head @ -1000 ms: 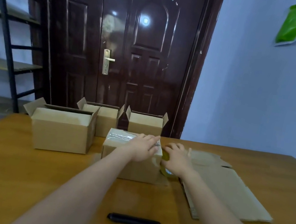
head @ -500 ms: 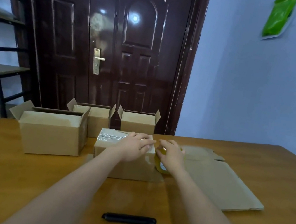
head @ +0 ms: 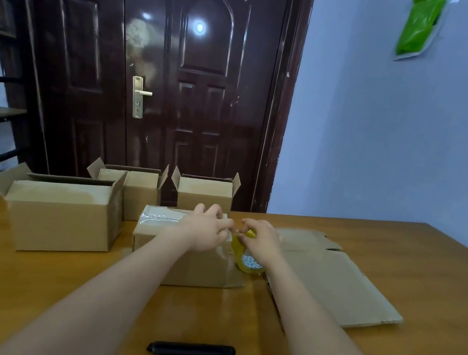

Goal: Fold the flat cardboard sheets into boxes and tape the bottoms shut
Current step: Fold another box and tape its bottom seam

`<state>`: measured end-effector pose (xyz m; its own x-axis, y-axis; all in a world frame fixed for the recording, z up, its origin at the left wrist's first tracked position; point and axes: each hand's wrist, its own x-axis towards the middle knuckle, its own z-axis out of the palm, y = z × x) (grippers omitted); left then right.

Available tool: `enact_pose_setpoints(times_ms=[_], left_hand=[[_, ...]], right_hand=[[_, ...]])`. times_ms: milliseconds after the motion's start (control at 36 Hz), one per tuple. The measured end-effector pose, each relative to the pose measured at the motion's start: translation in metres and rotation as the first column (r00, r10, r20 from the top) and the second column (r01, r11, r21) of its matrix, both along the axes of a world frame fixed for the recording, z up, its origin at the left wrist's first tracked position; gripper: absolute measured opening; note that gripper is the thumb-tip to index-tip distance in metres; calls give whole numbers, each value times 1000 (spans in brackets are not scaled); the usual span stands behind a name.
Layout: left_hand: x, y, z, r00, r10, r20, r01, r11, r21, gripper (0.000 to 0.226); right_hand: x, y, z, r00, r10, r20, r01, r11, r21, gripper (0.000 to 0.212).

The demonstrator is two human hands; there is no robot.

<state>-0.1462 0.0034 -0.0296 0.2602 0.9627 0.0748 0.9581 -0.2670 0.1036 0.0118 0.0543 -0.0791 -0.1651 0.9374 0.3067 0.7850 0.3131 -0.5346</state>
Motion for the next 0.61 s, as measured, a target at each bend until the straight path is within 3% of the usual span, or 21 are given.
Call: enact_pose_setpoints(times_ms=[250, 500, 611], left_hand=[[-2, -2, -1, 1000, 10, 7, -10, 1000, -10, 34], [-2, -2, 0, 998, 36, 60, -33, 999, -40, 38], [3, -5, 2, 999, 32, -2, -32, 995, -98, 39]], right_hand=[[3, 3, 6, 998, -41, -55, 40, 999, -27, 14], [3, -2, 2, 1000, -14, 0, 14, 1000, 1, 8], [2, -2, -3, 999, -12, 46, 10, 999, 33, 5]])
